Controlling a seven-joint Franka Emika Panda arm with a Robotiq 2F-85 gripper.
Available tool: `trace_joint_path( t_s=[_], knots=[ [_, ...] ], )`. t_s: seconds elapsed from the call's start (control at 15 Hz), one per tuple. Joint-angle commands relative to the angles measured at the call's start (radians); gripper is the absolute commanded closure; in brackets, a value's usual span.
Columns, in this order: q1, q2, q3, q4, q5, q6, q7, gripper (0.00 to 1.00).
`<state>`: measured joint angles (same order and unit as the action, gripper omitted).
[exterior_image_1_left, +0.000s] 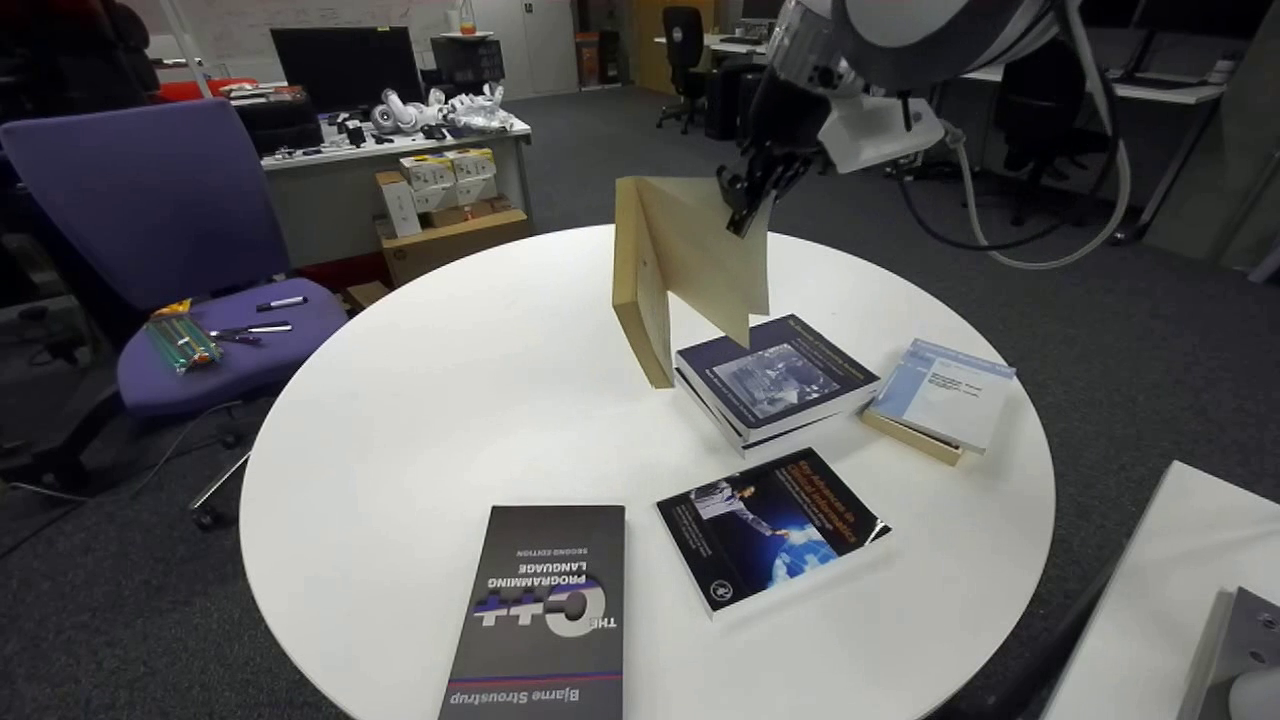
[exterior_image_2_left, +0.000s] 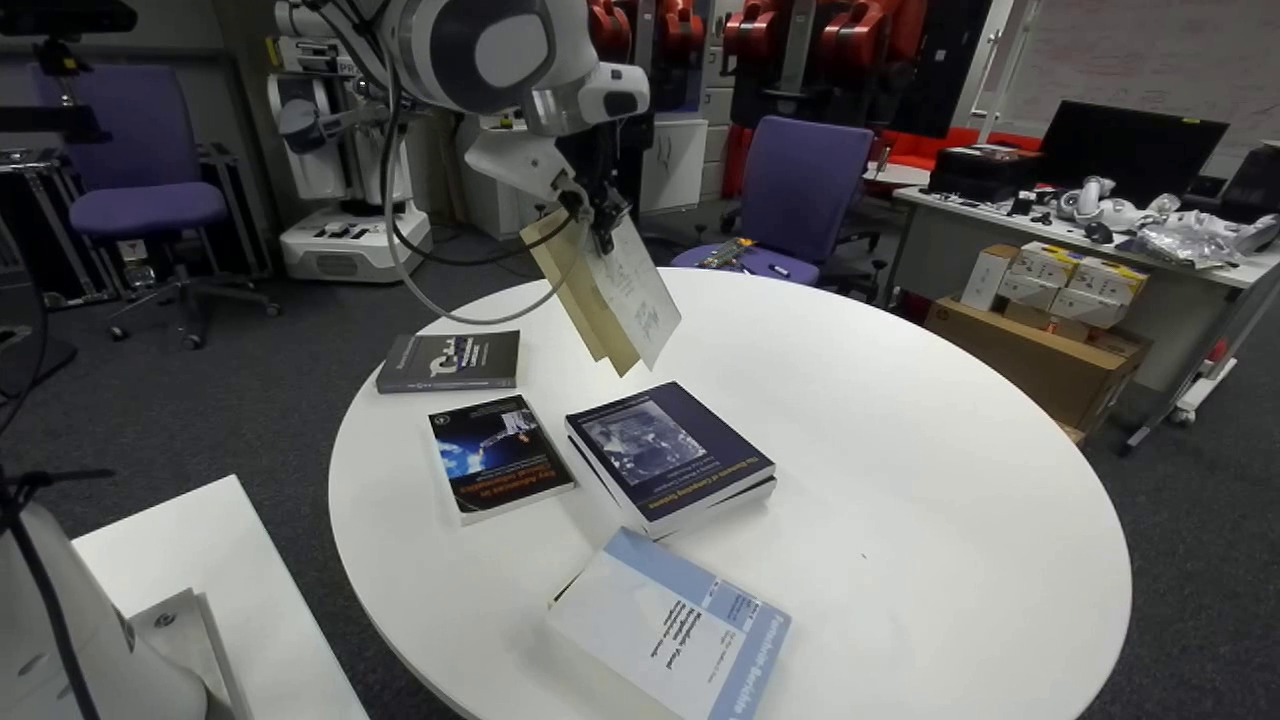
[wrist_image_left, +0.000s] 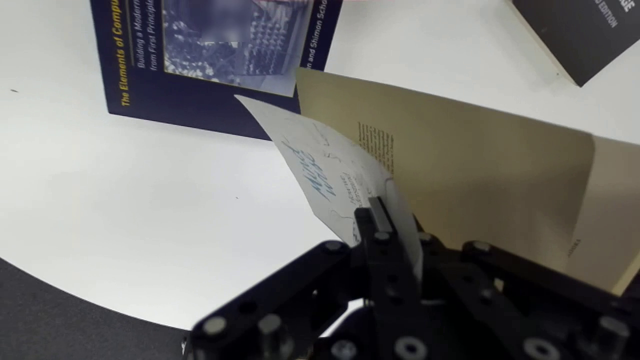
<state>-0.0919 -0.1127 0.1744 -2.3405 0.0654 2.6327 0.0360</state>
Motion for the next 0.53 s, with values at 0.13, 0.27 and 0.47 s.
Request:
trace_joint_path(
  t_s=[0.13,0.27,0.47],
  knots=[
    [0.02,-0.119,-0.064,0.021,-0.188,-0.266,0.092,1.0],
    [-0.006,-0.113,-0.046,0.054,-0.374,-0.335,0.221,1.0],
    [-0.003,-0.085,-0.03,0.109,-0.593,-0.432,0.375,1.0]
  ],
)
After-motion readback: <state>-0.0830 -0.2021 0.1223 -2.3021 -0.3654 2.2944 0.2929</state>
